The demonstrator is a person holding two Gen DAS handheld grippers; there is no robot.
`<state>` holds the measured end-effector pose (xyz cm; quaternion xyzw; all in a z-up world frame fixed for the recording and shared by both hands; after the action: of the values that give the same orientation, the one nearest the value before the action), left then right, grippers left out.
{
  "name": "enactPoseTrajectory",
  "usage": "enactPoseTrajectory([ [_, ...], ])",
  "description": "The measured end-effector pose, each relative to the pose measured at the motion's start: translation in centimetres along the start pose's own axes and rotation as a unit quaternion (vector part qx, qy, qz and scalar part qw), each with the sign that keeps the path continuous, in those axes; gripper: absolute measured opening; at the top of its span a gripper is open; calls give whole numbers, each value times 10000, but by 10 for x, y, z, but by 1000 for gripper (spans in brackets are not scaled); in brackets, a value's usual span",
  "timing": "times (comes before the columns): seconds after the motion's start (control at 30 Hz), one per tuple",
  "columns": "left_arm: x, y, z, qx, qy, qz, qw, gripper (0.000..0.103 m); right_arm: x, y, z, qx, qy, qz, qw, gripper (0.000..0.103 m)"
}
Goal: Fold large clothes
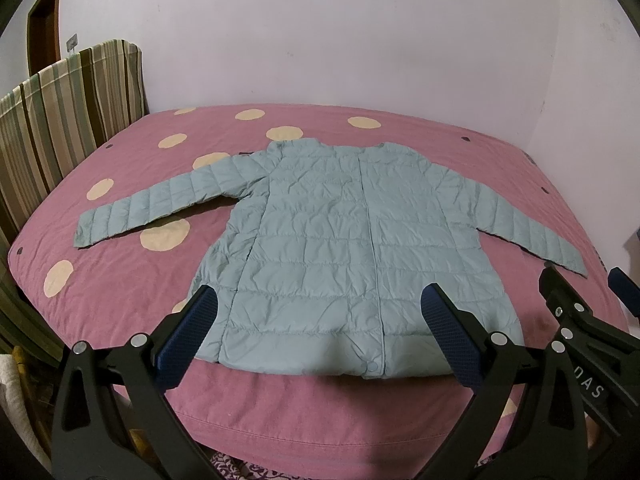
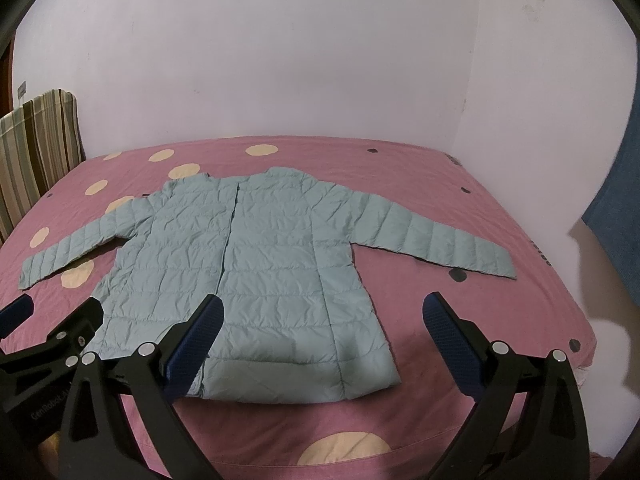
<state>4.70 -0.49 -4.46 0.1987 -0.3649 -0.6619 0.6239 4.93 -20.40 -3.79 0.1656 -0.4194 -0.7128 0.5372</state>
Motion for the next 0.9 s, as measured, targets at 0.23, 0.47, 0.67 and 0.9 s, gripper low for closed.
enactPoseTrajectory([
  [0.23, 0, 0, -1, -7, -2, -4, 10000, 101, 0, 0, 0, 0, -4, 6, 10000, 99],
  [0.47, 0, -4, -3, -39, 5, 14, 10000, 101, 3, 2, 2, -15, 7, 14, 10000, 99],
  [0.67, -5, -8, -18, -170, -16, 67, 9998, 101, -2, -3, -2, -100, 36, 27, 9999, 99],
  [0.9, -38, -6, -51, -327, -17, 385, 9987, 101, 1, -7, -36, -397, 147, -294, 9987, 99],
])
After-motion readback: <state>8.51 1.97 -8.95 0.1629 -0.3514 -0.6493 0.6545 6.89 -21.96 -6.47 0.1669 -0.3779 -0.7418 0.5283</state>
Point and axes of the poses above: each gripper's, at about its wrist camera, not at the fingertips, and z roughly against the way its jaws point, x to its right, y to its top, the point moved 7 cm from there along -z, roughly the way its jaws point, and after that the axes turned 14 degrees about -y, right-handed, at the moved point
